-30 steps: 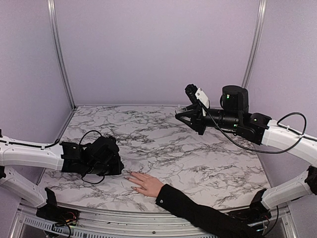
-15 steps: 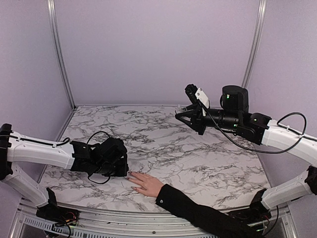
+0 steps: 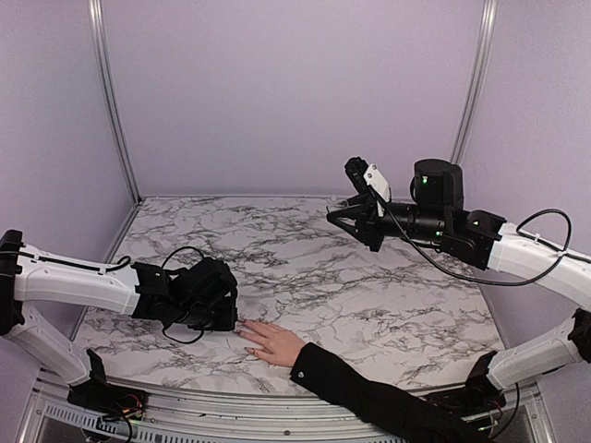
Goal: Paint the nails
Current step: Paint the nail polish on the nail.
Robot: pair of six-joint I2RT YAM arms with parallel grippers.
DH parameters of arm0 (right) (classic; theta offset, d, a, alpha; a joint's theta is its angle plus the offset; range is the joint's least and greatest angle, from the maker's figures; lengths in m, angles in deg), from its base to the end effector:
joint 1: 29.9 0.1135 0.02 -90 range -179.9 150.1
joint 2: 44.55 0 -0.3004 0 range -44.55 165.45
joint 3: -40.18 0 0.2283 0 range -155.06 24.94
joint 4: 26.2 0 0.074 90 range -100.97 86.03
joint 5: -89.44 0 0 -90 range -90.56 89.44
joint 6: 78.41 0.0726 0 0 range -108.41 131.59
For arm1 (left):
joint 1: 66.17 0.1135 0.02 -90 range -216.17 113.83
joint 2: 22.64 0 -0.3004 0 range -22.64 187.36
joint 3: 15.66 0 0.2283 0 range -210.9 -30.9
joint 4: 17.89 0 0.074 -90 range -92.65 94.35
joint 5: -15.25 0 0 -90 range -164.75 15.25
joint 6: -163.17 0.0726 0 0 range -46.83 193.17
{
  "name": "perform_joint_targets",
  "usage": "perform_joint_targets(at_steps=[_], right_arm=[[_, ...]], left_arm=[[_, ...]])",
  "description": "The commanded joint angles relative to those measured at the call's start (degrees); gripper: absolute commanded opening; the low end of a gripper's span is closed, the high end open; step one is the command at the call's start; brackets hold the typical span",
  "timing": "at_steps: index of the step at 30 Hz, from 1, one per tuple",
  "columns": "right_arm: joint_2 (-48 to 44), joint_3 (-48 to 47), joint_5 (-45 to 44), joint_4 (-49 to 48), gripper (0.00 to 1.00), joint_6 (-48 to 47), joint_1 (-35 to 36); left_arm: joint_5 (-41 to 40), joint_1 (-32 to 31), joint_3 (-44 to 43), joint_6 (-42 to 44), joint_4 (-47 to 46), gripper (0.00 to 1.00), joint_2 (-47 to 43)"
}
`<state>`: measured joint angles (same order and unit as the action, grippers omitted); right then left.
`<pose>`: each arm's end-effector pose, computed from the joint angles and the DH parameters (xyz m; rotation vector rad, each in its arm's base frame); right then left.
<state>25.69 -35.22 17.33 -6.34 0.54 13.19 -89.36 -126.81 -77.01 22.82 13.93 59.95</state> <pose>0.1923 0.2105 0.3804 -1.0445 1.5488 0.6754 0.1536 -0.2357 0.2134 0.1188 2.5254 -0.5118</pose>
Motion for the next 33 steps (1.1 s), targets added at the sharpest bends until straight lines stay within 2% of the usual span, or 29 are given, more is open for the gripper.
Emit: perform_joint_targets(at_steps=[1,13,23,29,33], right_arm=[[-0.37,-1.67,0.04,0.12,0.00,-0.64,-0.38],[-0.19,-1.80,0.17,0.07,0.00,-0.55,-0.35],[-0.45,-1.80,0.13,0.18,0.00,-0.51,-0.34],[-0.45,-1.67,0.30,0.08,0.00,-0.55,-0.37],[-0.24,-1.63,0.46,-0.29,0.00,-0.47,-0.35]], left_arm=[[-0.79,-0.18,-0.56,-1.17,3.00,0.00,0.17],[-2.03,-0.09,-0.78,-2.77,5.15,0.00,0.74],[-5.23,-0.19,0.06,-4.50,6.28,0.00,-2.27],[-6.70,-0.61,3.96,-3.32,0.39,0.00,-9.96],[-3.37,-0.62,2.84,-0.74,-1.28,0.00,-7.36]])
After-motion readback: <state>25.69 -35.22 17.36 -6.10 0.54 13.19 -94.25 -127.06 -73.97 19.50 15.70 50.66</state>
